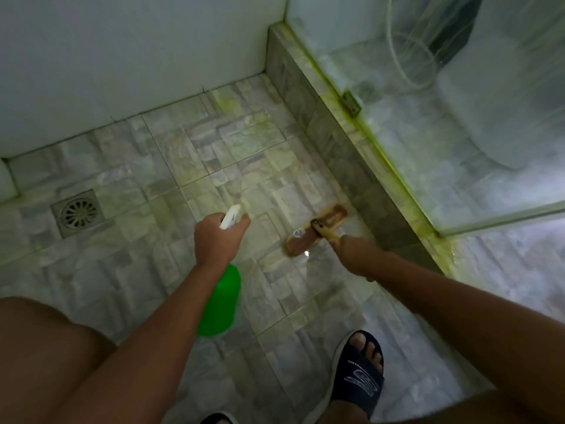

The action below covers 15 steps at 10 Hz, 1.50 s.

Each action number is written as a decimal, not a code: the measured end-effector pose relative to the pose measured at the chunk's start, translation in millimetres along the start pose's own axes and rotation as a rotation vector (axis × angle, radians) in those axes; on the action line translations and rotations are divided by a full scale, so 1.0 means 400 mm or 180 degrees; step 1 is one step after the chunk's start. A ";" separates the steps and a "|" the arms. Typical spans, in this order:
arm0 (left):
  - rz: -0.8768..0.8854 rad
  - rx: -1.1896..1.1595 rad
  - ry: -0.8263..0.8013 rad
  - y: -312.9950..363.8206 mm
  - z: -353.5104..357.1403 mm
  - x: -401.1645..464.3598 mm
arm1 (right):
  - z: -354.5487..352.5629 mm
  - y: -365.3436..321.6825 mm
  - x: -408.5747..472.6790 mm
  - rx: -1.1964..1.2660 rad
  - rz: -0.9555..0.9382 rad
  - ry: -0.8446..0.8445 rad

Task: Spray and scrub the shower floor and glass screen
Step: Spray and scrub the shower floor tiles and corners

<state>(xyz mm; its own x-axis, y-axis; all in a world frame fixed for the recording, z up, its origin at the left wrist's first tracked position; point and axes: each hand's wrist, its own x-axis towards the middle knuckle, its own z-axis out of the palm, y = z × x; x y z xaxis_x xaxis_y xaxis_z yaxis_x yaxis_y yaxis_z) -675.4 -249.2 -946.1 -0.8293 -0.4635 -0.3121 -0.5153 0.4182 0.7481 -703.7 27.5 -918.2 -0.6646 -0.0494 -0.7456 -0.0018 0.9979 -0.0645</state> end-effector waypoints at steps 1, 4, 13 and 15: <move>-0.0064 0.0010 0.0052 -0.011 -0.008 0.001 | -0.008 -0.026 0.005 -0.0022 0.0090 0.0049; -0.0080 0.0200 0.0038 -0.049 0.000 -0.026 | 0.001 -0.027 0.001 -0.0191 -0.0072 -0.0021; -0.0718 -0.0105 0.0889 -0.136 -0.116 0.011 | -0.107 -0.354 0.086 -0.0305 -0.0681 0.0039; -0.0883 -0.0143 0.0785 -0.133 -0.133 0.034 | -0.095 -0.319 0.053 -0.0336 -0.0537 0.0033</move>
<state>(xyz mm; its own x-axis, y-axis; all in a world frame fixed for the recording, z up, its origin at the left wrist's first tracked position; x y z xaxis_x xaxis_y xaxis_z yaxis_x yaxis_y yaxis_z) -647.8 -319.5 -958.8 -0.5795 -0.7311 -0.3602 -0.6986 0.2181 0.6814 -745.9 -99.1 -900.6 -0.6560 -0.2164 -0.7231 -0.1918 0.9744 -0.1176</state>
